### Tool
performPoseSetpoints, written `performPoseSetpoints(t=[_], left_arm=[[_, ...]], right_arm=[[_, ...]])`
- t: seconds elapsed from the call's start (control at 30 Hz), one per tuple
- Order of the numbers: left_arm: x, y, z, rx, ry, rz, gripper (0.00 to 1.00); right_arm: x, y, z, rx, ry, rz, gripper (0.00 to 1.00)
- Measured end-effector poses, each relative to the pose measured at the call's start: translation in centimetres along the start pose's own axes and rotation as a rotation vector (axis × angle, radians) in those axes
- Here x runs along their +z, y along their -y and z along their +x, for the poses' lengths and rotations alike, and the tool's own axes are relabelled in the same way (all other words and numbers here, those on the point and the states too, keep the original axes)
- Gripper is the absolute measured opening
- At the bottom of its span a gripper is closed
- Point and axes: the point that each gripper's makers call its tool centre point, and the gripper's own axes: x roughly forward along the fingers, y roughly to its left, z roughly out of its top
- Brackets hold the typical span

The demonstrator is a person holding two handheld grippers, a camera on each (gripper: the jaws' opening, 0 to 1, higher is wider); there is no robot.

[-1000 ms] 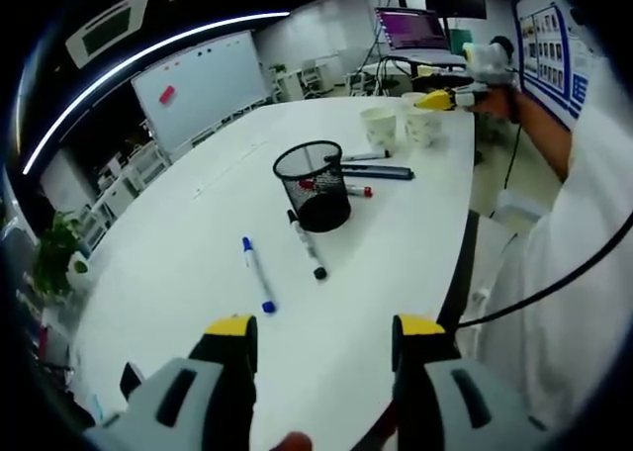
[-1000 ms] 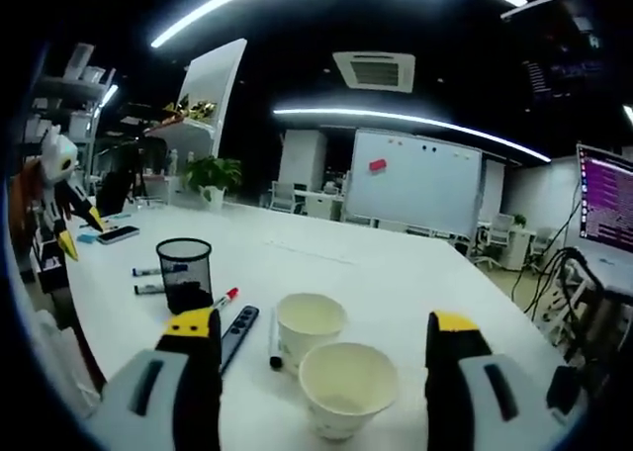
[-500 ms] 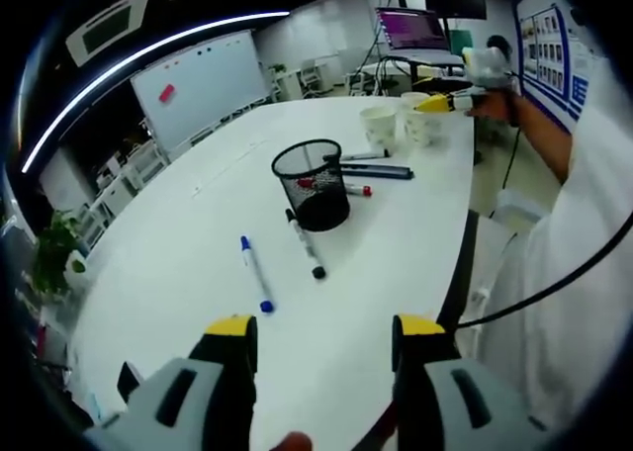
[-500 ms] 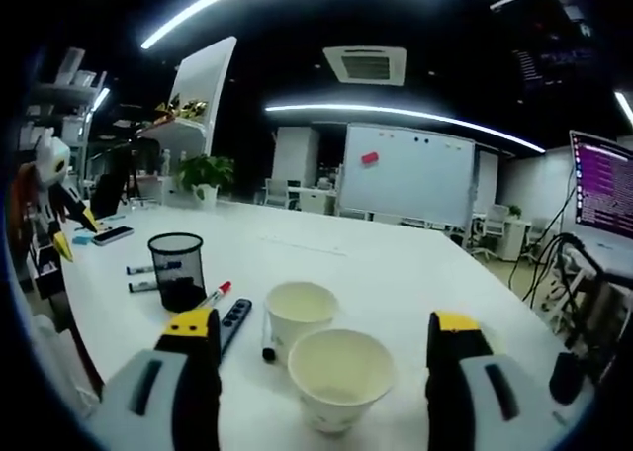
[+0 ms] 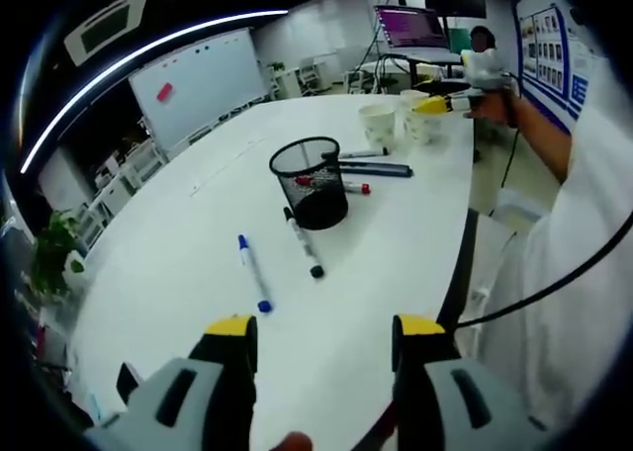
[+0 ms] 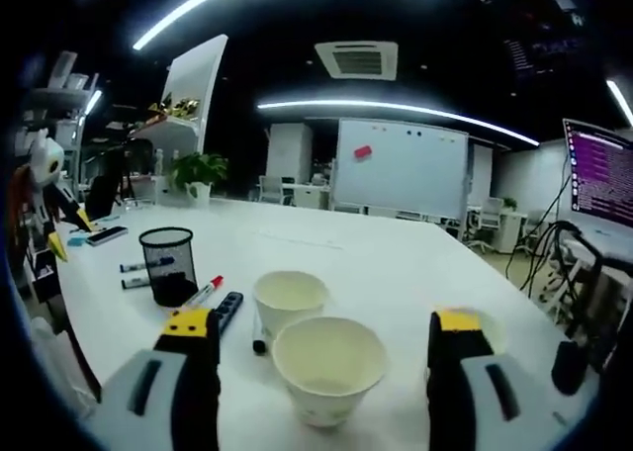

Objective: Place the scattered laser pointers and whiteboard markers into the pen holder and stack the scattered paper cups together

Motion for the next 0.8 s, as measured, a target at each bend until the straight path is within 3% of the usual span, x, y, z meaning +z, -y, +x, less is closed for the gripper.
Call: performPoseSetpoints(t=[0.8], left_arm=[[0.2, 0.4, 0.5, -0.006, -0.003, 0.003, 0.56]], right_arm=[[-1.9, 0.4, 0.3, 0.002, -0.032, 0.014, 0.88]])
